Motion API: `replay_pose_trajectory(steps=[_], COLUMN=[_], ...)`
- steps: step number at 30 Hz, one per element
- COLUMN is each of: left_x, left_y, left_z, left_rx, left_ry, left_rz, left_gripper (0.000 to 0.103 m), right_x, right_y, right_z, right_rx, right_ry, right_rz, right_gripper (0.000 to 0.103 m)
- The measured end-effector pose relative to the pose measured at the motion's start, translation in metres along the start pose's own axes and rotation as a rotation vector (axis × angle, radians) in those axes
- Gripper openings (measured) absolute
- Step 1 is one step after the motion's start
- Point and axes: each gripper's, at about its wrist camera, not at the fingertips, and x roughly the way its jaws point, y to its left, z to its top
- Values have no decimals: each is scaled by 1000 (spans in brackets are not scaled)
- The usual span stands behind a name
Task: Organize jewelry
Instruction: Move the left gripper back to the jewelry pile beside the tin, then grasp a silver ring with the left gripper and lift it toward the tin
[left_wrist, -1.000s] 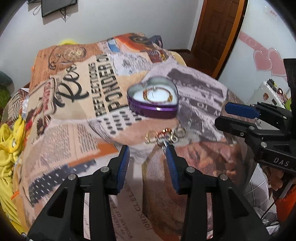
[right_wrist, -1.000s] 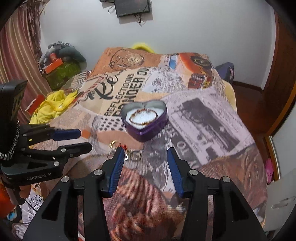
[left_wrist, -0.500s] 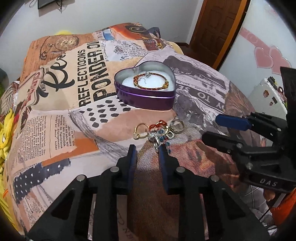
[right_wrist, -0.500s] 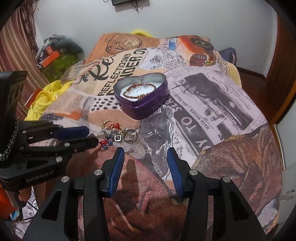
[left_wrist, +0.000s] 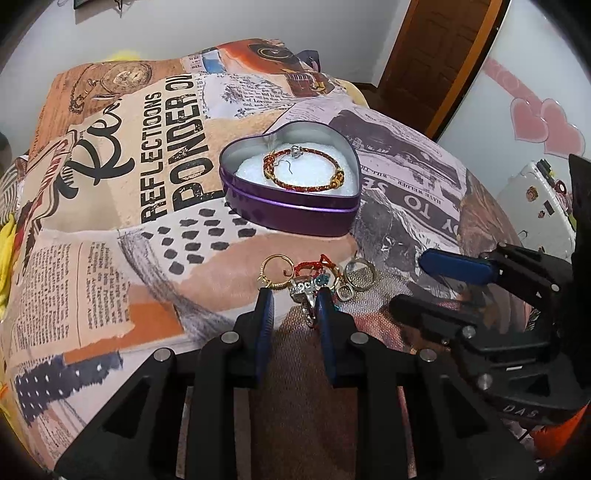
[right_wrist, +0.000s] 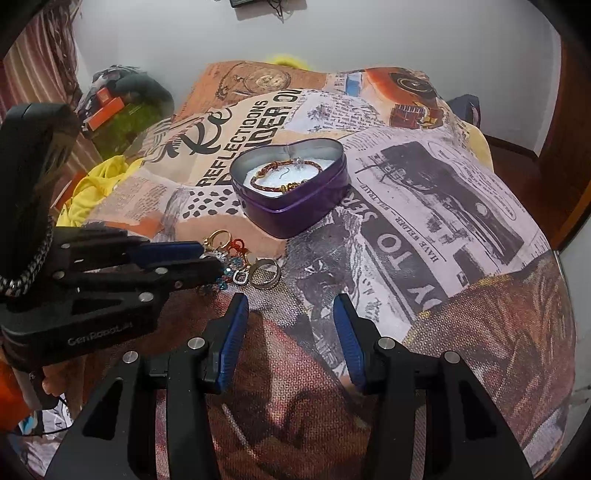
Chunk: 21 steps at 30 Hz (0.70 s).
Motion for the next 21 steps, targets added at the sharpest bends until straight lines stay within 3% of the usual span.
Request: replay_pose_trajectory(steps=[3, 5, 8, 21], left_x=[2, 4, 5, -26], left_y=[-1, 0, 2, 3], left_z=[1, 2, 4, -1], left_rx=[6, 6, -3, 14], left_ry=[0, 5, 11, -67], left_rz=[0, -13, -31, 1], left_gripper=[21, 14, 14, 14], right_x=[3, 5, 8, 16], right_y=[2, 4, 5, 11], right_z=[2, 3, 4, 10], right_rx=[-6, -9, -10, -24], right_ry=[2, 0, 1, 5], right_rz=[11, 19, 29, 41], right_gripper=[44, 44, 38, 32])
